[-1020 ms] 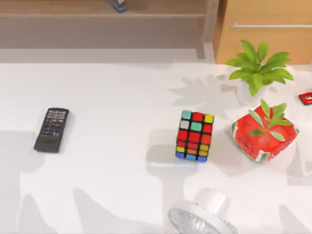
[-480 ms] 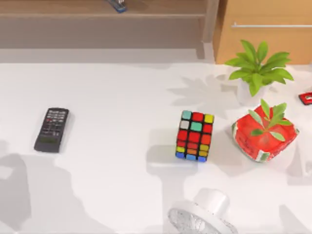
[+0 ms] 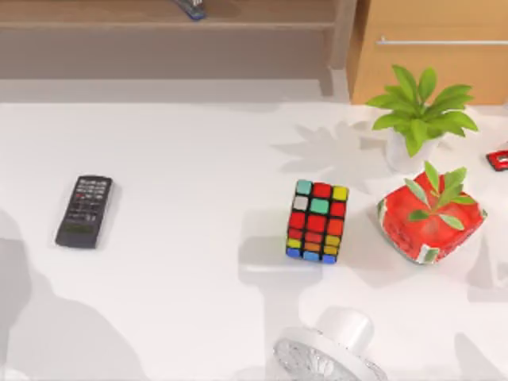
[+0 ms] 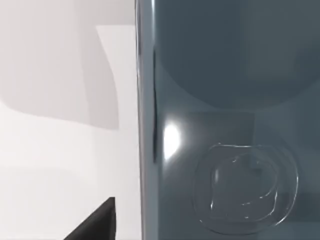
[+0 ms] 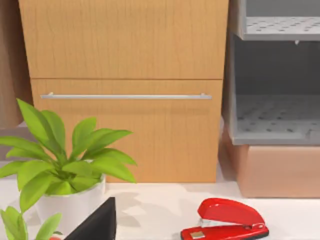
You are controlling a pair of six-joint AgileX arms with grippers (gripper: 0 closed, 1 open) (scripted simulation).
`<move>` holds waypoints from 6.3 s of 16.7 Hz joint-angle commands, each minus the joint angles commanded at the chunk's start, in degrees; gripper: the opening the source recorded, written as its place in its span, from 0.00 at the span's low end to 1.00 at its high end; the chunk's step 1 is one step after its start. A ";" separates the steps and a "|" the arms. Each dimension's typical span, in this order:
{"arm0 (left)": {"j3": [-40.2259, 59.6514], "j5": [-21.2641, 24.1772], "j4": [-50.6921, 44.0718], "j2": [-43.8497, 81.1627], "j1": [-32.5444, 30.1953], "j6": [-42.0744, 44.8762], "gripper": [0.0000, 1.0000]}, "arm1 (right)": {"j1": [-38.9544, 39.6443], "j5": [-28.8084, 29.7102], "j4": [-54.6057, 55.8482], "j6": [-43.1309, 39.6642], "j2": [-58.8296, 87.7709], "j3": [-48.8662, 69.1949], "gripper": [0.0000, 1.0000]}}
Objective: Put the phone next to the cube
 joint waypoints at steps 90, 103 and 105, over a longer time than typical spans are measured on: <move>31.41 -1.29 -15.29 16.86 -59.53 -66.04 0.00 | 0.00 0.00 0.00 0.00 0.00 0.00 1.00; 28.95 -5.88 -17.21 12.26 -60.96 -59.81 0.00 | 0.00 0.00 0.00 0.00 0.00 0.00 1.00; 28.68 -6.50 -17.20 11.12 -61.10 -58.96 0.00 | 0.00 0.00 0.00 0.00 0.00 0.00 1.00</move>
